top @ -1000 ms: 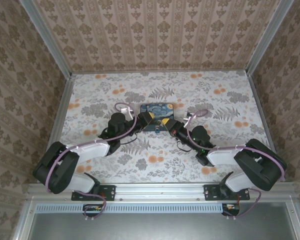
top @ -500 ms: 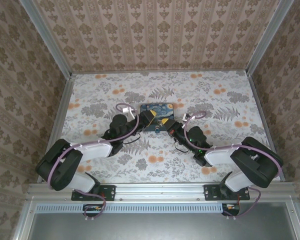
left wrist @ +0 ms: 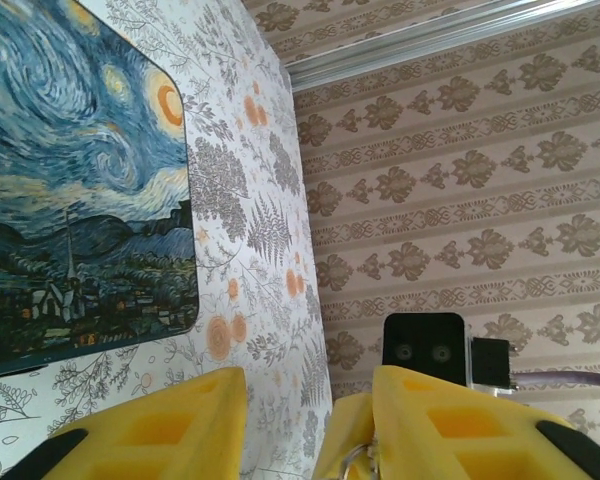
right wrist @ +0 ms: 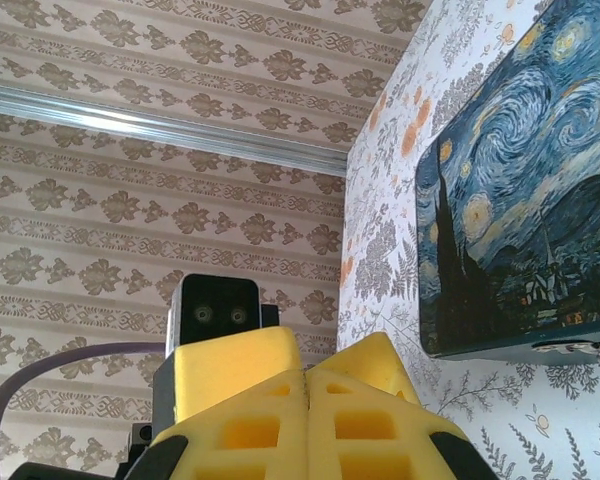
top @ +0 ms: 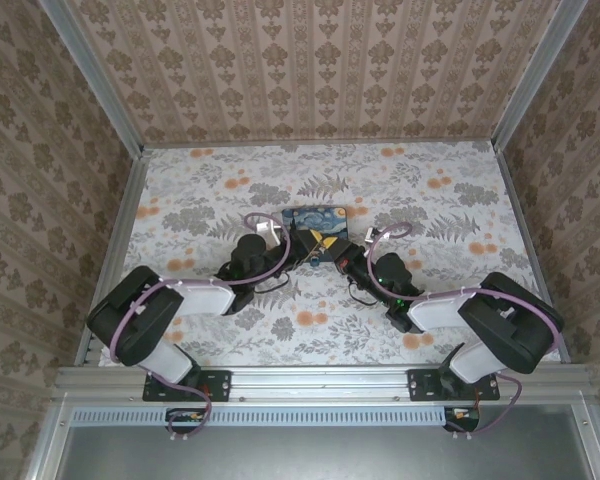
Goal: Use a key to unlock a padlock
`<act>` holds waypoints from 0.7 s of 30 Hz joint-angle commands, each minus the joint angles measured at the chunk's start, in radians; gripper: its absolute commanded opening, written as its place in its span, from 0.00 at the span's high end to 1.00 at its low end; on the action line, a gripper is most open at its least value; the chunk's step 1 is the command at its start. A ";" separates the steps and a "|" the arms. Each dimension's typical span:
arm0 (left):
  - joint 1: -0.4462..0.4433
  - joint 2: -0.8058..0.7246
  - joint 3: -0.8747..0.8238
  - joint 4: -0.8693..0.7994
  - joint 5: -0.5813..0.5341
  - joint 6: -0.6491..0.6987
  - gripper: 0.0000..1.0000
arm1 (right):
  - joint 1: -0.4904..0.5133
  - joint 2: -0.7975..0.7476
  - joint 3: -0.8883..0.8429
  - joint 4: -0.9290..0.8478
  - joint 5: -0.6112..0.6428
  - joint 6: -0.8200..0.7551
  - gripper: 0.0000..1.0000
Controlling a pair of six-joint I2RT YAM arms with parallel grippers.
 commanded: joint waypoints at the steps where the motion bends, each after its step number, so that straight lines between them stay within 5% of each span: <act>1: -0.009 0.028 0.018 0.091 -0.016 -0.026 0.62 | 0.008 0.009 0.008 0.042 0.023 0.015 1.00; 21: -0.013 0.061 0.036 0.108 -0.026 -0.024 0.98 | 0.007 0.044 0.000 0.053 0.011 0.024 1.00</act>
